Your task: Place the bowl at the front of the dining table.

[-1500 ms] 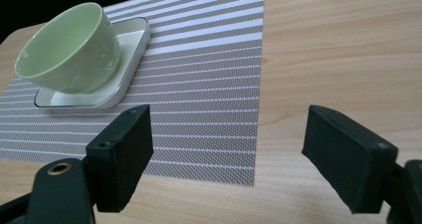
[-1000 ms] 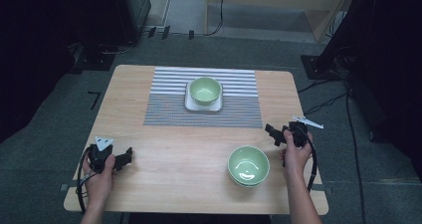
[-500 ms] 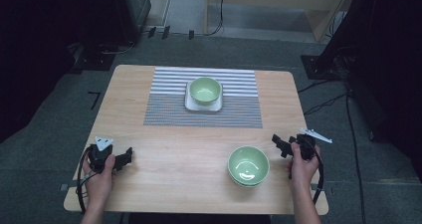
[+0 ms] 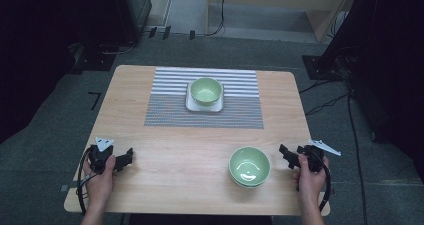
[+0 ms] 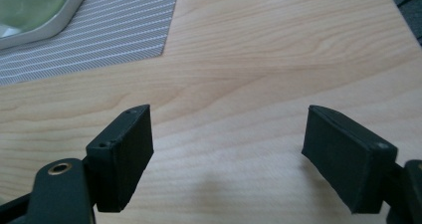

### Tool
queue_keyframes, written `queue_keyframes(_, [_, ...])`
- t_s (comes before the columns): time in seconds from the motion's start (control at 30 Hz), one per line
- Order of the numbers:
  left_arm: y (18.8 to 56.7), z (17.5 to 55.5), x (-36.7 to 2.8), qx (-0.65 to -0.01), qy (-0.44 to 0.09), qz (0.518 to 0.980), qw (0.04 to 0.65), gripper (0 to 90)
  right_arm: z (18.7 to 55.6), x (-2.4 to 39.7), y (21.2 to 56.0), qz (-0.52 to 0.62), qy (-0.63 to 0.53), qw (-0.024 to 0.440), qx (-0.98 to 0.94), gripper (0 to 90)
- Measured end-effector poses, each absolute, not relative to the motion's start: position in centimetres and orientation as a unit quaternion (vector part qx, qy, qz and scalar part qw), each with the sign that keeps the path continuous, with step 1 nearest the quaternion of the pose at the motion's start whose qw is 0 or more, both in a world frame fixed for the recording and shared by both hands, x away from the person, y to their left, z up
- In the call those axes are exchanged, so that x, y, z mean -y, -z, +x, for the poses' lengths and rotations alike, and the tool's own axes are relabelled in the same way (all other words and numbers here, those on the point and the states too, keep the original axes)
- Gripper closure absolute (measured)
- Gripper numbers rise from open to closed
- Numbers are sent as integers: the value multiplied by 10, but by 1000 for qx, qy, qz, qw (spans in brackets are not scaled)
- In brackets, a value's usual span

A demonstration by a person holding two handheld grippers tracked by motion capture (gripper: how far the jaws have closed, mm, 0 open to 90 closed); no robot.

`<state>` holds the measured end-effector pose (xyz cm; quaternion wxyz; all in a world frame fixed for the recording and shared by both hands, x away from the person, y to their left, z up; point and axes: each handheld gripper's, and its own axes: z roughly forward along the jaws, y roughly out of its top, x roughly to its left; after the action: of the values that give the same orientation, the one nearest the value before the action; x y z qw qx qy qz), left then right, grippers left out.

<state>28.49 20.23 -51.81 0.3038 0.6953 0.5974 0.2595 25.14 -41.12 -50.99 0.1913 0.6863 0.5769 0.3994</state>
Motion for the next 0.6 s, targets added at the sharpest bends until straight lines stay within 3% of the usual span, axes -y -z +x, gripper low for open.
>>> queue_keyframes(0.6, [518, 285, -202, -597, -260, 695, 304, 123, 220, 422, 520, 686, -366, 215, -591, 192])
